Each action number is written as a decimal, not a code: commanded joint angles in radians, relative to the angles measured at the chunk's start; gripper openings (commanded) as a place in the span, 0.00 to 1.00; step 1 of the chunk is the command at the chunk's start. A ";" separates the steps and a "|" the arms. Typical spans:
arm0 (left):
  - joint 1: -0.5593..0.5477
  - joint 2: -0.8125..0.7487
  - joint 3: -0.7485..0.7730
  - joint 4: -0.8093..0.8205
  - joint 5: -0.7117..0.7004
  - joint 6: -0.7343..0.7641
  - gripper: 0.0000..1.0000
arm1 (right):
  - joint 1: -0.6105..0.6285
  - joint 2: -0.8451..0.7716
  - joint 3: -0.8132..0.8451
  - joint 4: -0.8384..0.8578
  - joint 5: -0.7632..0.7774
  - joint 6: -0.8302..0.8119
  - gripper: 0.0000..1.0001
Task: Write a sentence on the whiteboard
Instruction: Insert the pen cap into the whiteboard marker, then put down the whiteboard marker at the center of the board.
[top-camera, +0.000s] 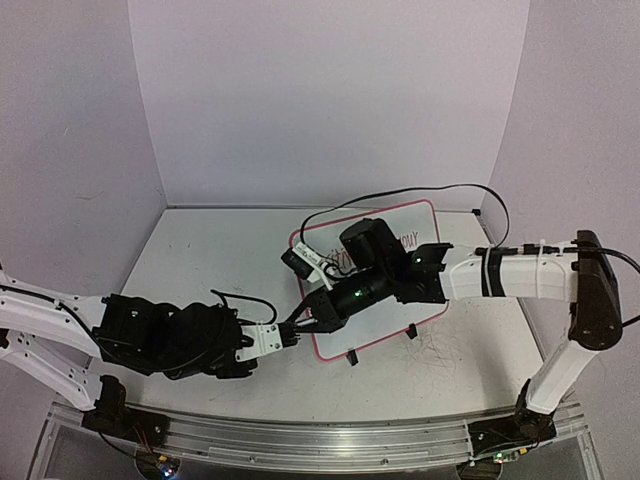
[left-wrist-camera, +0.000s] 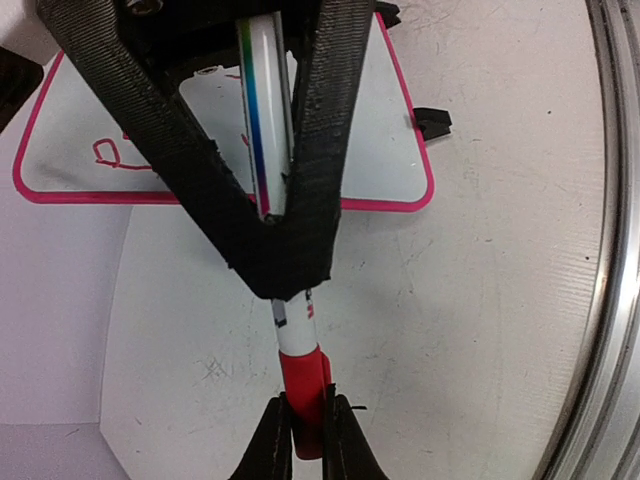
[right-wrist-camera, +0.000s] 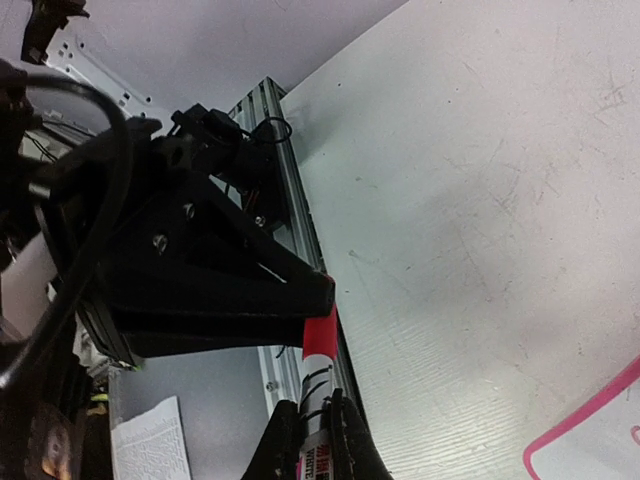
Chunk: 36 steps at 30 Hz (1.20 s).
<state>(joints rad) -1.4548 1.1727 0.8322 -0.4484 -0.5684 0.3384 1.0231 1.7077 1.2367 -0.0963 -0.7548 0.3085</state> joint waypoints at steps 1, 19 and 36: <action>-0.070 0.001 0.024 0.362 -0.114 0.085 0.00 | 0.082 0.072 0.013 0.225 -0.074 0.242 0.00; -0.068 0.006 0.054 0.351 -0.180 0.009 0.00 | -0.019 -0.335 -0.187 0.285 0.350 0.218 0.67; 0.247 -0.113 -0.159 0.171 0.058 -1.300 0.00 | -0.097 -0.936 -0.327 0.107 0.965 0.017 0.98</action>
<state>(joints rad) -1.2859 1.0382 0.7316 -0.2018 -0.6779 -0.5039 0.9215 0.7609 0.9514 0.0717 0.1506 0.3770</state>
